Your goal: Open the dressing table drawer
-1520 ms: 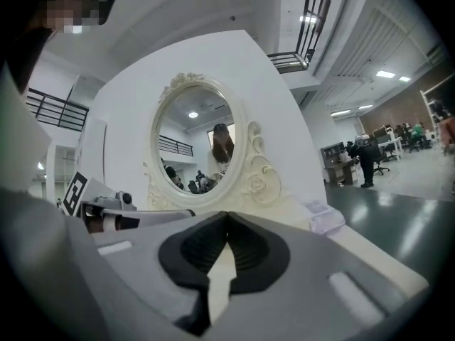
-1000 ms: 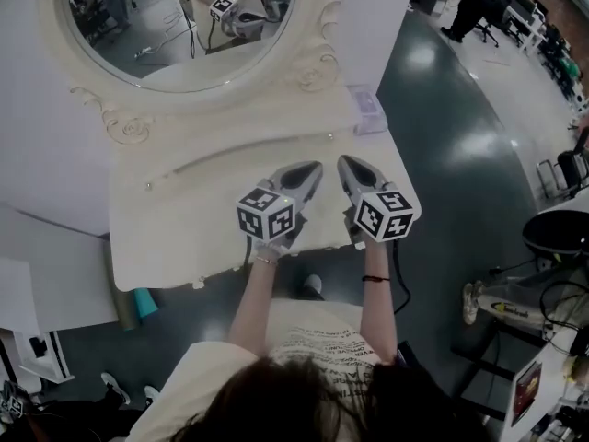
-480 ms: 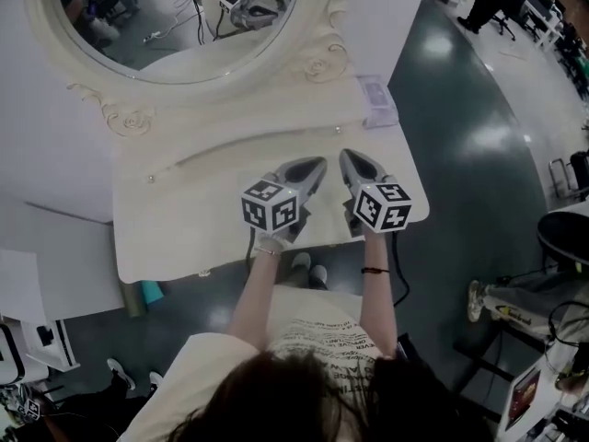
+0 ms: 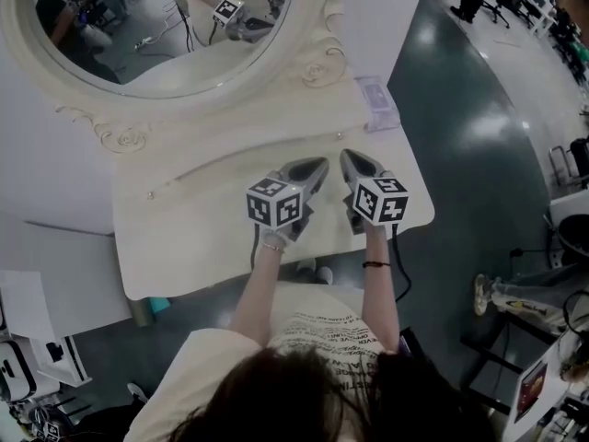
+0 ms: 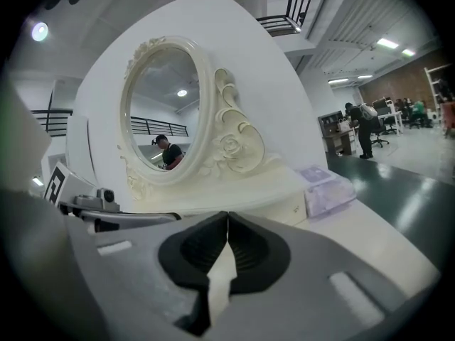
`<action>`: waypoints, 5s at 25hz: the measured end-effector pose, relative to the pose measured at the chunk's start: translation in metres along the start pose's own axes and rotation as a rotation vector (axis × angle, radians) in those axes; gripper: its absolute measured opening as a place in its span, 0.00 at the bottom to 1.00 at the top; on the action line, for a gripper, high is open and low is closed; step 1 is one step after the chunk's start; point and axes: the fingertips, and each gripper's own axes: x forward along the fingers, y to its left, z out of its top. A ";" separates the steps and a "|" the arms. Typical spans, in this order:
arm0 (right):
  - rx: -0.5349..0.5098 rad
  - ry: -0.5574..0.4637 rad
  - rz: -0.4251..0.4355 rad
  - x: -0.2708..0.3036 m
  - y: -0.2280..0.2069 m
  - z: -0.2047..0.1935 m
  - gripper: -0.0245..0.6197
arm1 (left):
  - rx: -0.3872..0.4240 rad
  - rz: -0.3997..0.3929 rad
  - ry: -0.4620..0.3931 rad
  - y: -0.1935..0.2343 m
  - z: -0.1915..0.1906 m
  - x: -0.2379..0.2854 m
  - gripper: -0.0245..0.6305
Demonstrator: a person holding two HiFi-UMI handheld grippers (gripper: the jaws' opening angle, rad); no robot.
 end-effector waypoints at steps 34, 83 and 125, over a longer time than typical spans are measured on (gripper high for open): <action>-0.018 0.223 -0.064 0.067 -0.051 -0.031 0.22 | -0.166 0.090 0.037 0.048 -0.032 0.032 0.04; -0.074 0.319 -0.114 0.091 -0.065 -0.038 0.20 | -0.202 0.160 0.023 0.065 -0.041 0.036 0.04; -0.058 0.332 -0.068 0.067 -0.058 -0.051 0.20 | -0.197 0.192 -0.022 0.039 -0.042 0.027 0.04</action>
